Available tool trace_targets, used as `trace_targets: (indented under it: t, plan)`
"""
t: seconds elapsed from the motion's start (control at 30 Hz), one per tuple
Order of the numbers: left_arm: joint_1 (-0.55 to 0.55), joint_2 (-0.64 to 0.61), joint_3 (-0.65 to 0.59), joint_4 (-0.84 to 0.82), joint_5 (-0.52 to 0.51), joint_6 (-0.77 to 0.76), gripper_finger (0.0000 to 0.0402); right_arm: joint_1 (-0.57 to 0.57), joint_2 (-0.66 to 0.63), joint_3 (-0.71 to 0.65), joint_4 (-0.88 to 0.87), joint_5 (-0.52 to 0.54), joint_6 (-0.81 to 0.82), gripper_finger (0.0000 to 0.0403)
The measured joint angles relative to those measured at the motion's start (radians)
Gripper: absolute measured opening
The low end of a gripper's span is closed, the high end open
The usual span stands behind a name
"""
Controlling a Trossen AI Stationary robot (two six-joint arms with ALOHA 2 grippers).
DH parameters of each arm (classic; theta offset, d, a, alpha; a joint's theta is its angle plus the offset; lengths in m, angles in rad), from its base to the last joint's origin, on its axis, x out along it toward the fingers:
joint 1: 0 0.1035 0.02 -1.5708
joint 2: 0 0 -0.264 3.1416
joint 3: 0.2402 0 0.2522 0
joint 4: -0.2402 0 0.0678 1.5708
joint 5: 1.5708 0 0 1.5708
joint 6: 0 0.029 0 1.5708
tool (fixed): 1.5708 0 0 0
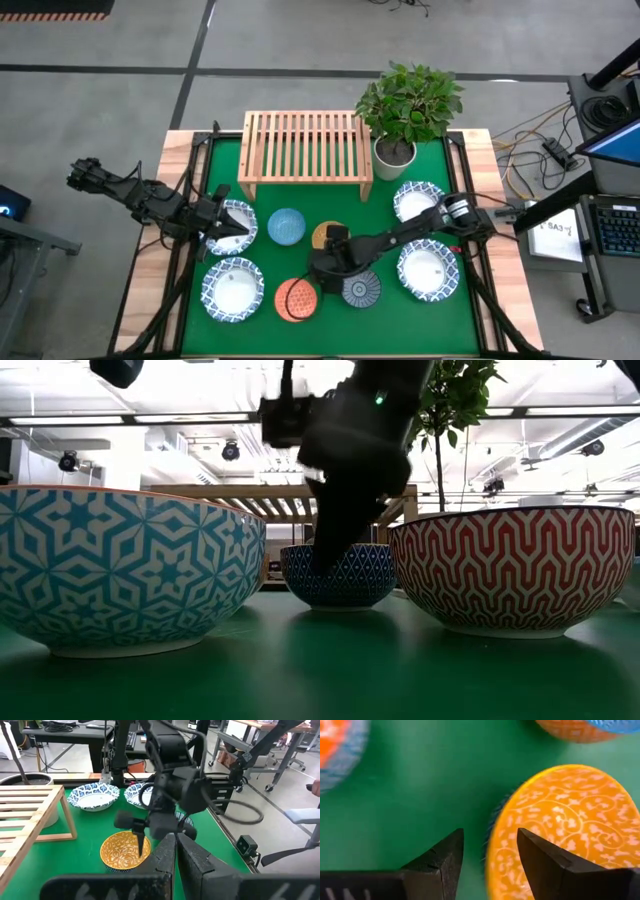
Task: Place and stack bowls onto a shelf
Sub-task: Put the small yellow bowl on the shelf
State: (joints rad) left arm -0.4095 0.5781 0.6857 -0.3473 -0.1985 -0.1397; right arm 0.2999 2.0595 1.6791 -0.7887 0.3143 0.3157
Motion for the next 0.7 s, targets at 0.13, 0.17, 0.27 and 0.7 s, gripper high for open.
trace_targets:
  t: [0.13,0.17,0.27,0.7]
  plan:
    - [0.000,0.004,0.000,0.002,-0.001,0.009,0.0000,-0.013,0.000,0.000,0.003,-0.004,0.000,0.0128]
    - [0.000,0.005,0.000,0.002,-0.001,0.012,0.0000,-0.013,-0.001,0.000,0.002,-0.009,0.000,0.0112]
    - [0.000,0.005,0.000,0.003,-0.001,0.018,0.0000,-0.016,-0.013,0.000,0.002,-0.019,-0.002,0.0057]
    - [0.000,0.003,0.000,0.001,-0.001,0.019,0.0000,-0.004,-0.100,0.040,-0.007,-0.085,-0.027,0.0013]
